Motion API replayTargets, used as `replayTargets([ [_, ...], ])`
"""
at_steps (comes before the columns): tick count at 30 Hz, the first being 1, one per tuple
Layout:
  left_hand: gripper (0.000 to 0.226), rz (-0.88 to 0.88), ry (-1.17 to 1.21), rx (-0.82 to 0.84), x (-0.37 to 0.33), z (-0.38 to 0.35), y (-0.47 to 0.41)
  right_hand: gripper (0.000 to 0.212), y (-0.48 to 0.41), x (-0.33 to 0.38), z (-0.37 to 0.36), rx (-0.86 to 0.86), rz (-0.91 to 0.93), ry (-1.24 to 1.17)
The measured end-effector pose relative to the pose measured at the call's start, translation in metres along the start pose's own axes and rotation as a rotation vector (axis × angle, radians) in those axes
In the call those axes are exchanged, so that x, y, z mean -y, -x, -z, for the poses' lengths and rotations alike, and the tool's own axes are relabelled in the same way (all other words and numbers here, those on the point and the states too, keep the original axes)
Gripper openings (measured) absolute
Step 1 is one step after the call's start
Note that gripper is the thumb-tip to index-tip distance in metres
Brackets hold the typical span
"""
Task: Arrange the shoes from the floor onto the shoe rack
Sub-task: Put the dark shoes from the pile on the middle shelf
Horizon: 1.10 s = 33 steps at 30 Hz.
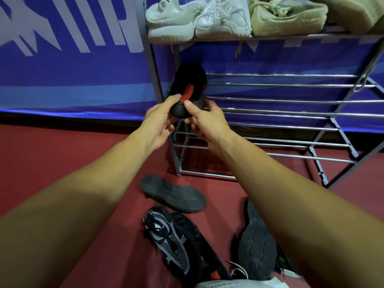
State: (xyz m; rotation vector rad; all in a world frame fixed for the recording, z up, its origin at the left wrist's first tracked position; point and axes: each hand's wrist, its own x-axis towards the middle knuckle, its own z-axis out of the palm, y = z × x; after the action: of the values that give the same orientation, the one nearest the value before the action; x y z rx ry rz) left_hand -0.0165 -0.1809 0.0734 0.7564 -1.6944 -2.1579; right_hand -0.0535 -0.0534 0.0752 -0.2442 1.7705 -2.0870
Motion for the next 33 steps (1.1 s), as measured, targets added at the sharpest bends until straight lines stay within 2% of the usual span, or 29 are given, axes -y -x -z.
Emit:
replayTargets([
  [7, 0.027, -0.017, -0.132, 0.032, 0.012, 0.013, 0.011, 0.032, 0.013, -0.008, 0.021, -0.014, -0.037, 0.173],
  [11, 0.021, 0.01, -0.25, 0.054, 0.027, 0.021, 0.023, 0.006, 0.028, -0.024, 0.034, 0.019, -0.105, 0.293],
  [13, 0.024, 0.02, -0.344, 0.085, 0.037, 0.024, 0.028, 0.002, 0.033, -0.037, 0.038, 0.057, -0.157, 0.349],
  [18, 0.035, 0.088, -0.67, 0.238, 0.073, 0.03, 0.045, 0.005, 0.054, -0.072, 0.052, 0.153, -0.268, 0.641],
  [22, 0.035, 0.128, -0.817, 0.37, 0.103, 0.028, 0.056, 0.02, 0.069, -0.093, 0.068, 0.212, -0.383, 0.792],
  [27, 0.032, 0.208, -1.031, 0.513, 0.133, 0.024, 0.063, 0.025, 0.081, -0.117, 0.087, 0.226, -0.436, 0.884],
  [33, 0.02, 0.154, -1.33, 0.651, 0.158, 0.014, 0.059, 0.024, 0.086, -0.156, 0.105, 0.278, -0.494, 0.965],
])
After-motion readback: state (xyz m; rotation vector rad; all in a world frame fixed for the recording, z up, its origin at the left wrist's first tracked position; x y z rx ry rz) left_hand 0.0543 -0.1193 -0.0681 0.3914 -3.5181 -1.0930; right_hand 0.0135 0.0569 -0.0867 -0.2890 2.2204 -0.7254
